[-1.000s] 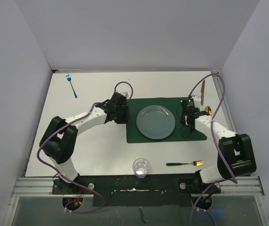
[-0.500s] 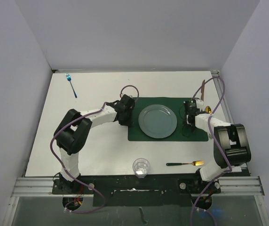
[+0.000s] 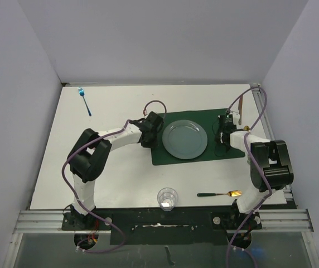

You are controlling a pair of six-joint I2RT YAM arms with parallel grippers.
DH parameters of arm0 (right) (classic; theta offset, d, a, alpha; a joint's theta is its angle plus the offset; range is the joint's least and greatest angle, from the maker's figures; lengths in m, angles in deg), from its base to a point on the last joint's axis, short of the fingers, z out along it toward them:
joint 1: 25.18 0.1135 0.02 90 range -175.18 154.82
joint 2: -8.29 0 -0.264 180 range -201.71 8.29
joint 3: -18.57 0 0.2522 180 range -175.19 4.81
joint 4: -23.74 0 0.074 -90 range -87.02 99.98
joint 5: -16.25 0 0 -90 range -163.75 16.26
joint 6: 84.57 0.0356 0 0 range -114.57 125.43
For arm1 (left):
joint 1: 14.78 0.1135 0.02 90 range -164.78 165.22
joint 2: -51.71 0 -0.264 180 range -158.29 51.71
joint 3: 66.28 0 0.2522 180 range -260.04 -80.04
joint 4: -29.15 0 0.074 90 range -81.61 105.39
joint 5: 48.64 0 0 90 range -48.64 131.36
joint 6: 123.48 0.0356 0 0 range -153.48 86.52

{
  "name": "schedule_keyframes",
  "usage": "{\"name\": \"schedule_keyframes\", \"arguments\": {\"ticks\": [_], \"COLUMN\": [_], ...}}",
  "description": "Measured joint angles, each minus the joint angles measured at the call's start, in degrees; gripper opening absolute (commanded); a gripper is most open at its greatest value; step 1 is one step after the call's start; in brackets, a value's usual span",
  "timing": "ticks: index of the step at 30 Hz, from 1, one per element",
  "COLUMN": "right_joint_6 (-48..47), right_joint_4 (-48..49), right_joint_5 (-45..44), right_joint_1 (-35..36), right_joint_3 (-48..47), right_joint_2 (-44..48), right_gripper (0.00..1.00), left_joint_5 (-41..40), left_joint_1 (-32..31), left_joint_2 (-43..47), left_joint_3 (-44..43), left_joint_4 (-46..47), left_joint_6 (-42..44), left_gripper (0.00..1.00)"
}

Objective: Set the dinner table for one person
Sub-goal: Adjust the napkin at the center of the board.

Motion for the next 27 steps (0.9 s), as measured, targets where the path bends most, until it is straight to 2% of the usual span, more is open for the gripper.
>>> {"name": "schedule_keyframes", "arguments": {"ticks": [7,14,21,27], "right_joint_6": [0.07,0.39,0.20,0.28], "right_joint_4": [4.00,5.01,-0.35,-6.64], "right_joint_5": [4.98,13.99,15.96,14.23], "right_joint_1": [-0.02,0.55,4.66,9.90], "right_joint_3": [-0.33,1.55,3.02,3.34], "right_joint_2": [-1.18,0.28,3.65,5.86], "right_gripper": [0.00,0.00,0.00,0.00], "left_joint_5": [-2.27,-3.76,-9.68,-11.08], "left_joint_1": [1.68,6.62,11.74,12.35], "left_joint_2": [0.22,1.07,1.73,3.13], "left_joint_3": [0.02,0.39,0.79,2.71], "left_joint_4": [-1.01,-3.23,-9.81,-10.86], "left_joint_6": [0.07,1.25,4.07,4.66], "left_gripper": [0.03,0.02,0.04,0.09]}}
